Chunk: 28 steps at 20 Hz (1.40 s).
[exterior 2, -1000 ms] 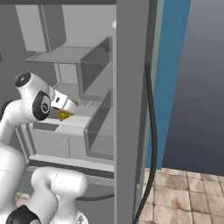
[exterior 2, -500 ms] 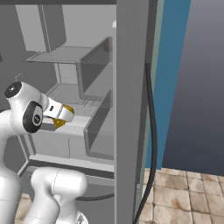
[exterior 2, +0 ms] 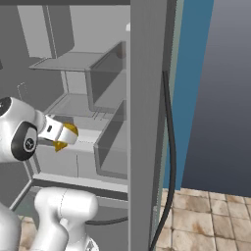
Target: Pick the cheese from the fridge and the cheese grater from the cabinet and place them next to the salad bowl.
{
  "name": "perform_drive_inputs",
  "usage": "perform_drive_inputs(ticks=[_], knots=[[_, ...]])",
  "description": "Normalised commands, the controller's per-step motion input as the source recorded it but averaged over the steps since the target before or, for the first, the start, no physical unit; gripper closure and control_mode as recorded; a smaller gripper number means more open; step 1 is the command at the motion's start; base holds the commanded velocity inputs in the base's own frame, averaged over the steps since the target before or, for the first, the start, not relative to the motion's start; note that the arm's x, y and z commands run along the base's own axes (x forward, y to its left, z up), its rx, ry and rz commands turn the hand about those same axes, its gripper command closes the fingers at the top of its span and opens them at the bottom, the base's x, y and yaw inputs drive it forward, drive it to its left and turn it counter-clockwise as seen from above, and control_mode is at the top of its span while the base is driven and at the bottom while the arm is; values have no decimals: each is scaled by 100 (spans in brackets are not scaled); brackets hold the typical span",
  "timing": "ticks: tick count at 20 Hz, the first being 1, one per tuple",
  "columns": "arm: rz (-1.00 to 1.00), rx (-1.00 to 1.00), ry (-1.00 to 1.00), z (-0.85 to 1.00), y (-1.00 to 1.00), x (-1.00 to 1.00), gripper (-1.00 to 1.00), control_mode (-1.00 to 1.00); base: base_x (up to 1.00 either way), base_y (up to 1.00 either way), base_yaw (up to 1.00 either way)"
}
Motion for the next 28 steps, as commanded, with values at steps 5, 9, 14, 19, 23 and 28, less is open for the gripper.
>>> perform_drive_inputs(ticks=[5, 9, 14, 19, 23, 28], knots=[[0, 0, 4, 0, 0, -2, 100, -100, 0, 0, 0], [0, 0, 0, 0, 0, -10, 100, 100, -22, 0, 0], [0, 0, 0, 0, 0, 0, 100, 100, -54, 0, 0], [0, 0, 0, 0, 0, 0, 100, 100, -58, 0, 0], [0, 0, 0, 0, 0, 0, 100, 100, -46, 0, 0], [0, 0, 0, 0, 0, 0, 100, 100, -42, 0, 3]])
